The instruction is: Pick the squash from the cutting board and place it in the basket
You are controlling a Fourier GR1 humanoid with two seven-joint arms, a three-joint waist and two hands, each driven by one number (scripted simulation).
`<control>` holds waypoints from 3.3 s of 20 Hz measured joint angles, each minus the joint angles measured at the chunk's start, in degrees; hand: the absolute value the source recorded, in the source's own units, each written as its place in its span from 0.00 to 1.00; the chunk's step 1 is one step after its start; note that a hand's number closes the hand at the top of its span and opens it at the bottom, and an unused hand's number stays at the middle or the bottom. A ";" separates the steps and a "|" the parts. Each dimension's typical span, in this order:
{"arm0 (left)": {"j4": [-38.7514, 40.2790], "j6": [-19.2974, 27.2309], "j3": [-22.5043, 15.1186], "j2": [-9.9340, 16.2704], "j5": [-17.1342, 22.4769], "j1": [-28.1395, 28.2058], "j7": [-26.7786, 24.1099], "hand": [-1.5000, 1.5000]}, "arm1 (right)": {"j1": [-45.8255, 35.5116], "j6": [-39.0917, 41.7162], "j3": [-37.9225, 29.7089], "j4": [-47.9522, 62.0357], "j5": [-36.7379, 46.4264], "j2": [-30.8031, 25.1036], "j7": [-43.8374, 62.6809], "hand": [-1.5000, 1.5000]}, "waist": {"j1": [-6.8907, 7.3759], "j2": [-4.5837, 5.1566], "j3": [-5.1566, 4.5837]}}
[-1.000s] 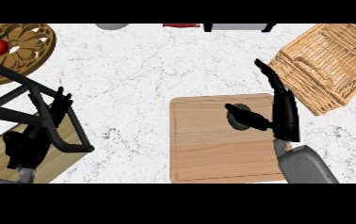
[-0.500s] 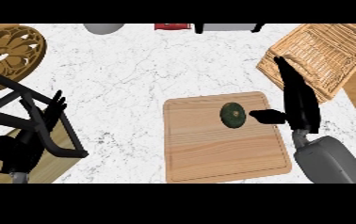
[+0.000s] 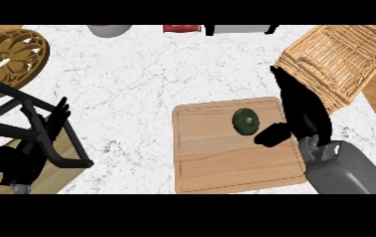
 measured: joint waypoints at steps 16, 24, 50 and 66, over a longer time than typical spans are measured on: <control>0.61 -0.16 -0.48 -0.69 -0.57 -1.80 0.24 0.50 | 4.88 6.05 -1.81 -19.28 1.73 -0.36 10.19 0.00 | 1.42 1.09 0.41; 0.74 -0.88 -0.90 -1.26 -0.78 -3.24 0.81 0.50 | 9.68 2.38 -2.09 -15.19 8.89 2.98 6.80 0.00 | 2.79 1.64 0.43; 1.28 -2.88 -0.94 -1.46 -2.06 -4.46 1.19 0.50 | 12.71 -4.21 -1.09 -4.72 18.03 10.71 0.86 0.00 | 3.73 1.81 0.29; 2.89 -3.23 -0.10 -2.55 -3.14 -5.55 0.83 0.50 | 10.54 -3.77 -2.36 5.04 19.66 14.00 -0.06 0.00 | 3.81 1.91 0.26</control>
